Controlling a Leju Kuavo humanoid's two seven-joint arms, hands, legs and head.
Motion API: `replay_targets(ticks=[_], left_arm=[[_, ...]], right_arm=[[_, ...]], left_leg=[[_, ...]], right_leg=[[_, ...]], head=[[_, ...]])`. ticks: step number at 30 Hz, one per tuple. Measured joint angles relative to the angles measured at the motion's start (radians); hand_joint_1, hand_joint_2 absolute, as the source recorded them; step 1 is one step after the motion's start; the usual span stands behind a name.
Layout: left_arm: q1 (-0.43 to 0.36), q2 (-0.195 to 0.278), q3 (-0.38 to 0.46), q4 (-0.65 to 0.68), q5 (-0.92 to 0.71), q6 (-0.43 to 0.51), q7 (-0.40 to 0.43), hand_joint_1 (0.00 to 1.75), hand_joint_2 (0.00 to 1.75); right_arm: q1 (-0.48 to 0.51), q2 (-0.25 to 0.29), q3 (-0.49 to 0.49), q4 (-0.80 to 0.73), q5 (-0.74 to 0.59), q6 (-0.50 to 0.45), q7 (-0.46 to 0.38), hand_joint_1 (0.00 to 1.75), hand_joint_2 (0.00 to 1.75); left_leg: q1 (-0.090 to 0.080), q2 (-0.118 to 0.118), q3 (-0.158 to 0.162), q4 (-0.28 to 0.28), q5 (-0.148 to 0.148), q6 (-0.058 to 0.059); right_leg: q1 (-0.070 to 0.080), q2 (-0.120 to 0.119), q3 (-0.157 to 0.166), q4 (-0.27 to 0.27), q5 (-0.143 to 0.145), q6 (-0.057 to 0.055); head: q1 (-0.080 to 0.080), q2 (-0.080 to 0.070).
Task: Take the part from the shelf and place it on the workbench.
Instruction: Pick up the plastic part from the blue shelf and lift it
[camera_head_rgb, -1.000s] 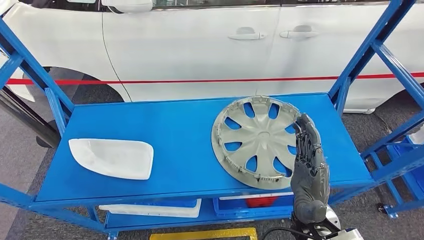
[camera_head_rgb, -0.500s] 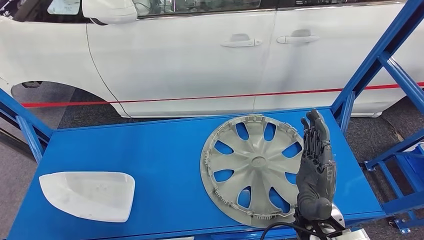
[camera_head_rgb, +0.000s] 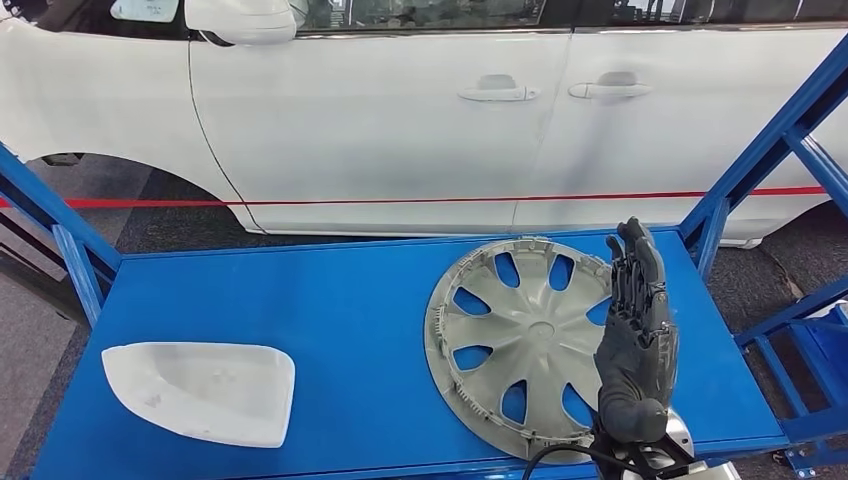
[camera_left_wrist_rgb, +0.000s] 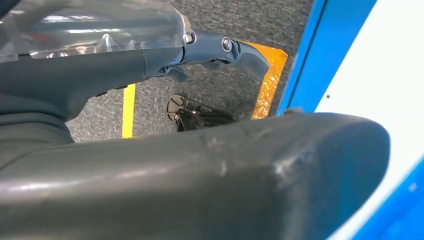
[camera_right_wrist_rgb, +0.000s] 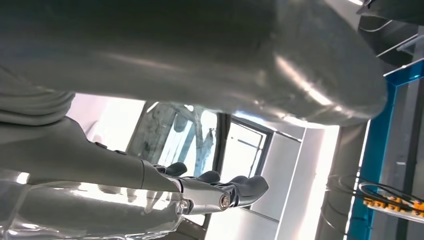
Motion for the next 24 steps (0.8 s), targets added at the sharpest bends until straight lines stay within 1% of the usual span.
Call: replay_targets(ticks=[1, 2, 3, 4, 5, 7, 8, 9, 11, 12, 13, 14, 15, 16, 17, 18, 19, 20, 21, 22, 23, 24], left_arm=[[0.0, 0.0, 0.0, 0.0, -0.002, -0.001, -0.004, 0.0, 0.0], [-0.001, -0.001, 0.0, 0.0, -0.003, -0.002, -0.006, 0.0, 0.0], [-0.001, -0.001, 0.0, 0.0, -0.004, -0.002, -0.007, 0.0, 0.0], [-0.001, -0.001, 0.0, 0.0, -0.005, -0.002, -0.008, 0.0, 0.0], [-0.002, -0.001, 0.0, 0.0, -0.005, -0.002, -0.009, 0.0, 0.0], [-0.003, 0.0, 0.0, 0.0, -0.008, -0.005, -0.014, 0.0, 0.0], [-0.004, 0.0, 0.0, 0.0, -0.01, -0.012, -0.023, 0.0, 0.0], [-0.004, 0.0, 0.0, 0.0, -0.015, -0.022, -0.037, 0.0, 0.0], [-0.003, 0.001, 0.0, 0.0, -0.027, -0.049, -0.073, 0.0, 0.0], [-0.001, 0.001, 0.0, 0.0, -0.034, -0.061, -0.088, 0.0, 0.0], [0.0, 0.001, 0.0, 0.0, -0.04, -0.069, -0.098, 0.0, 0.0], [0.002, 0.001, 0.0, 0.0, -0.046, -0.073, -0.103, 0.0, 0.0], [0.004, 0.002, 0.0, 0.0, -0.051, -0.076, -0.108, 0.0, 0.0], [0.004, 0.002, 0.0, 0.0, -0.054, -0.079, -0.114, 0.0, 0.0], [0.004, 0.003, 0.0, 0.0, -0.058, -0.085, -0.121, 0.0, 0.0], [0.004, 0.004, 0.0, 0.0, -0.061, -0.094, -0.129, 0.0, 0.0], [0.004, 0.004, 0.0, 0.0, -0.064, -0.102, -0.137, 0.0, 0.0], [0.005, 0.004, 0.0, 0.0, -0.066, -0.108, -0.143, 0.0, 0.0], [0.006, 0.004, 0.0, 0.0, -0.069, -0.113, -0.148, 0.0, 0.0], [0.008, 0.004, 0.0, 0.0, -0.071, -0.116, -0.152, 0.0, 0.0], [0.009, 0.004, 0.0, 0.0, -0.072, -0.118, -0.155, 0.0, 0.0], [0.009, 0.004, 0.0, 0.0, -0.073, -0.119, -0.157, 0.0, 0.0]], right_arm=[[-0.001, 0.0, 0.0, -0.003, 0.003, -0.001, -0.002, 0.0, 0.0], [-0.001, 0.0, 0.0, -0.006, 0.005, -0.002, -0.004, 0.0, 0.0], [-0.002, 0.0, 0.0, -0.008, 0.006, -0.003, -0.004, 0.0, 0.0], [-0.002, 0.0, 0.0, -0.01, 0.006, -0.004, -0.005, 0.0, 0.0], [-0.002, 0.0, 0.0, -0.011, 0.007, -0.004, -0.005, 0.0, 0.0], [-0.002, 0.0, 0.0, -0.014, 0.007, -0.005, -0.006, 0.0, 0.0], [-0.002, 0.0, 0.0, -0.017, 0.008, -0.006, -0.006, 0.0, 0.0], [-0.002, 0.0, 0.0, -0.019, 0.008, -0.008, -0.007, 0.0, 0.0], [-0.001, 0.0, 0.0, -0.022, 0.01, -0.014, -0.009, 0.0, 0.0], [0.0, 0.0, 0.0, -0.023, 0.011, -0.018, -0.01, 0.0, 0.0], [0.002, -0.001, 0.0, -0.023, 0.011, -0.02, -0.011, 0.0, 0.0], [0.002, -0.001, 0.0, -0.023, 0.011, -0.022, -0.012, 0.0, 0.0], [0.003, -0.001, 0.0, -0.023, 0.011, -0.023, -0.013, 0.0, 0.0], [0.003, -0.001, 0.0, -0.023, 0.011, -0.024, -0.013, 0.0, 0.0], [0.004, -0.002, 0.0, -0.023, 0.012, -0.026, -0.013, 0.0, 0.0], [0.005, -0.002, -0.001, -0.023, 0.013, -0.029, -0.012, 0.0, 0.0], [0.006, -0.003, -0.001, -0.023, 0.017, -0.032, -0.01, 0.0, 0.0], [0.009, -0.004, -0.001, -0.023, 0.022, -0.037, -0.007, 0.0, 0.0], [0.012, -0.006, -0.001, -0.023, 0.027, -0.041, -0.003, 0.0, 0.0], [0.015, -0.01, -0.002, -0.023, 0.031, -0.044, 0.001, 0.0, 0.0], [0.019, -0.013, -0.004, -0.023, 0.033, -0.046, 0.003, 0.0, 0.0], [0.021, -0.018, -0.006, -0.023, 0.035, -0.048, 0.004, 0.0, 0.0]], left_leg=[[-0.001, -0.001, 0.003, 0.0, -0.003, -0.003], [-0.002, -0.002, 0.005, 0.002, -0.007, -0.008], [-0.003, -0.002, 0.006, 0.002, -0.01, -0.012], [-0.004, -0.003, 0.006, 0.002, -0.012, -0.018], [-0.005, -0.003, 0.007, 0.0, -0.014, -0.023], [-0.005, -0.002, 0.009, 0.004, -0.022, -0.034], [-0.004, -0.002, 0.002, 0.025, -0.037, -0.04], [-0.003, -0.002, -0.017, 0.066, -0.061, -0.046], [0.001, -0.002, -0.084, 0.197, -0.121, -0.056], [0.003, -0.001, -0.115, 0.253, -0.137, -0.059], [0.004, -0.001, -0.133, 0.278, -0.134, -0.061], [0.004, -0.001, -0.13, 0.261, -0.109, -0.061], [0.004, -0.001, -0.109, 0.206, -0.069, -0.059], [0.004, -0.001, -0.078, 0.132, -0.029, -0.054], [0.002, -0.001, -0.049, 0.065, -0.001, -0.049], [-0.001, -0.001, -0.029, 0.02, 0.015, -0.043], [-0.004, -0.002, -0.02, -0.002, 0.017, -0.037], [-0.006, -0.002, -0.019, -0.005, 0.016, -0.032], [-0.005, -0.003, -0.018, -0.007, 0.019, -0.026], [-0.003, -0.002, -0.017, -0.012, 0.024, -0.019], [-0.001, -0.001, -0.016, -0.018, 0.031, -0.011], [0.002, 0.0, -0.016, -0.023, 0.036, -0.005]], right_leg=[[0.001, 0.0, 0.037, -0.073, 0.03, -0.005], [0.003, 0.0, 0.067, -0.133, 0.051, -0.01], [0.005, 0.0, 0.086, -0.171, 0.061, -0.014], [0.007, 0.0, 0.091, -0.184, 0.059, -0.019], [0.008, 0.001, 0.091, -0.186, 0.06, -0.022], [0.003, 0.0, 0.098, -0.197, 0.062, -0.033], [0.0, -0.001, 0.103, -0.203, 0.063, -0.038], [-0.003, -0.003, 0.107, -0.208, 0.064, -0.043], [-0.002, -0.005, 0.109, -0.21, 0.062, -0.049], [-0.001, -0.005, 0.109, -0.209, 0.06, -0.05], [-0.001, -0.004, 0.111, -0.209, 0.059, -0.05], [-0.001, -0.003, 0.114, -0.209, 0.057, -0.049], [-0.001, -0.001, 0.118, -0.209, 0.054, -0.048], [-0.001, 0.0, 0.122, -0.209, 0.052, -0.045], [0.0, 0.0, 0.125, -0.208, 0.049, -0.041], [0.002, 0.0, 0.127, -0.207, 0.047, -0.036], [0.003, 0.0, 0.126, -0.207, 0.046, -0.032], [0.004, 0.0, 0.126, -0.207, 0.046, -0.026], [0.004, 0.0, 0.127, -0.209, 0.048, -0.021], [0.004, -0.001, 0.127, -0.206, 0.043, -0.016], [0.004, -0.001, 0.12, -0.189, 0.027, -0.011], [0.004, -0.001, 0.105, -0.152, 0.0, -0.007]], head=[[0.0, 0.0], [0.0, 0.0], [-0.001, 0.0], [-0.001, 0.0], [-0.001, 0.0], [-0.002, 0.0], [-0.004, 0.0], [-0.006, 0.0], [-0.009, 0.0], [-0.009, 0.0], [-0.009, 0.0], [-0.009, 0.0], [-0.009, 0.0], [-0.009, 0.0], [-0.009, 0.0], [-0.009, 0.0], [-0.009, 0.0], [-0.009, 0.0], [-0.009, 0.0], [-0.009, 0.0], [-0.007, 0.0], [-0.006, 0.0]])
